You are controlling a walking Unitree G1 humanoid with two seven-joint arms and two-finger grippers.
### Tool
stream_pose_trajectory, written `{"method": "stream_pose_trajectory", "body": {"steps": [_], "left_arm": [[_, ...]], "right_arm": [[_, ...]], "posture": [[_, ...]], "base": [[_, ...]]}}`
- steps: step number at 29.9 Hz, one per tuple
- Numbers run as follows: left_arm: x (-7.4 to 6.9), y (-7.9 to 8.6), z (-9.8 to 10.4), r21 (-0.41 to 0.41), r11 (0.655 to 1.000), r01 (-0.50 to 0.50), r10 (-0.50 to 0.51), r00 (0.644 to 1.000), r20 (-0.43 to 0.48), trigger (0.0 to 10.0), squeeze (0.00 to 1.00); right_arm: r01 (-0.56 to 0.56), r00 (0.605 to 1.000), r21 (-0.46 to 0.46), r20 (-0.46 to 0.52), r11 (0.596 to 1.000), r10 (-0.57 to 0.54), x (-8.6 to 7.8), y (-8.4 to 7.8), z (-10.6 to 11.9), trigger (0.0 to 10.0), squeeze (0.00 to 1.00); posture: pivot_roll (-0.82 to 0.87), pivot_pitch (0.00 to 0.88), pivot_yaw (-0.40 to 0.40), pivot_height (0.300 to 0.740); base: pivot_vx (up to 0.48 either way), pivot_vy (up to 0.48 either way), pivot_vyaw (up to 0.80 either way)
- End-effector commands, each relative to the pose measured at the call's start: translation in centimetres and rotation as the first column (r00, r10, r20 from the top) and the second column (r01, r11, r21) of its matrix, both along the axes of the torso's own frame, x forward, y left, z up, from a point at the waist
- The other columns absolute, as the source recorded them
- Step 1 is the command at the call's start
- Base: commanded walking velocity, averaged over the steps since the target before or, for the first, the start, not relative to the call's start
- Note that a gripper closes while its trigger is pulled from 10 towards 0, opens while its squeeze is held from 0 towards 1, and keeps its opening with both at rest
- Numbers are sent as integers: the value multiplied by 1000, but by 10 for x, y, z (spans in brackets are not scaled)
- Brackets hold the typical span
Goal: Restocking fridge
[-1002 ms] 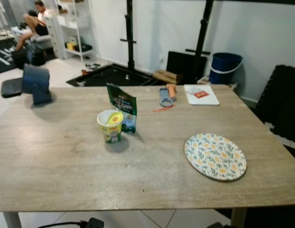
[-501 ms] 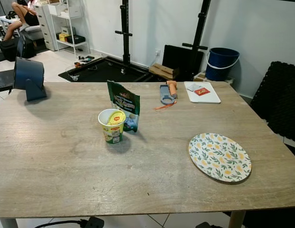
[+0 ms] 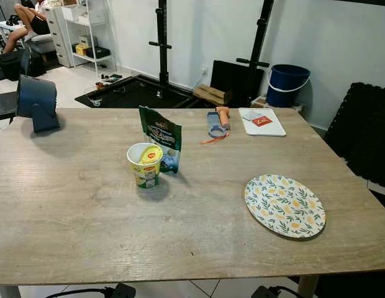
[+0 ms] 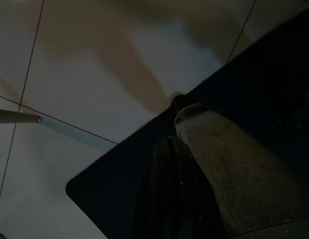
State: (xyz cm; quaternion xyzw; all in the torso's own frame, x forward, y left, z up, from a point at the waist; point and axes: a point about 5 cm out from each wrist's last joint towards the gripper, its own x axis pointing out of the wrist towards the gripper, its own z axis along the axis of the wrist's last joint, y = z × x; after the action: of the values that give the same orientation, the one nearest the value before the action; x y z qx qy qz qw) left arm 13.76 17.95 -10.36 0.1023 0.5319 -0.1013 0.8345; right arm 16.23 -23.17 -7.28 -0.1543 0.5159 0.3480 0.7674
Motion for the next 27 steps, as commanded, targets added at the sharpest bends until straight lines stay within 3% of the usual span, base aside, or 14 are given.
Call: {"method": "stream_pose_trajectory", "body": {"steps": [1,2,6,7,9,11,17,19,20,23,24,25,26,27], "left_arm": [[-15,5,-5,16,1000,4,-3,998,-60,10000,0],[-15,5,-5,15,1000,3,-2,998,-60,10000,0],[-15,3,-5,10,1000,-2,3,998,-59,10000,0],[-15,3,-5,10,1000,-2,3,998,-59,10000,0],[-16,2,-5,7,1000,-4,5,998,-61,10000,0],[-16,2,-5,6,1000,-4,4,998,-61,10000,0],[-16,1,-5,3,1000,-4,4,998,-61,10000,0],[-16,0,-5,2,1000,-6,6,998,-60,10000,0],[-16,0,-5,2,1000,-6,6,998,-60,10000,0],[-16,0,-5,1,1000,-8,8,998,-59,10000,0],[-15,0,-5,0,1000,-9,9,998,-59,10000,0],[-15,0,-5,0,1000,-9,9,998,-59,10000,0],[-15,-1,-5,-1,1000,-9,9,998,-58,10000,0],[-15,-1,-5,-1,1000,-9,9,998,-58,10000,0]], "right_arm": [[-39,999,22,35,999,39,12,-6,10,10000,557],[-28,997,-20,76,999,30,24,-19,20,10000,0],[273,960,-271,138,923,-243,18,-58,19,10000,0],[273,960,-271,138,923,-243,18,-58,19,10000,0],[478,878,-313,161,821,-450,3,-73,15,10000,0],[552,832,-312,153,773,-533,-6,-77,13,10000,0],[669,733,-320,133,671,-667,-26,-83,7,10000,0],[804,571,-313,173,505,-802,-40,-92,6,10000,0],[804,571,-313,173,505,-802,-40,-92,6,10000,0],[930,298,-293,256,220,-920,-55,-110,10,10000,0],[943,246,-291,276,163,-929,-58,-114,12,10000,0],[943,246,-291,276,163,-929,-58,-114,12,10000,0],[955,176,-285,319,83,-931,-63,-125,16,10000,0],[955,176,-285,319,83,-931,-63,-125,16,10000,0]], "posture": [[-43,0,-17,740],[-43,0,-20,740],[-40,0,-23,740],[-40,0,-23,740],[-40,0,-26,740],[-44,0,-26,740],[-43,0,-30,740],[-43,0,-31,740],[-43,0,-31,740],[-45,0,-32,740],[-45,0,-32,740],[-45,0,-32,740],[-43,0,-34,740],[-43,0,-34,740]], "base": [[0,0,0],[0,0,0],[0,0,0],[0,0,0],[0,0,0],[0,0,0],[0,0,0],[0,0,0],[0,0,0],[0,0,0],[0,0,0],[0,0,0],[0,0,0],[0,0,0]]}}
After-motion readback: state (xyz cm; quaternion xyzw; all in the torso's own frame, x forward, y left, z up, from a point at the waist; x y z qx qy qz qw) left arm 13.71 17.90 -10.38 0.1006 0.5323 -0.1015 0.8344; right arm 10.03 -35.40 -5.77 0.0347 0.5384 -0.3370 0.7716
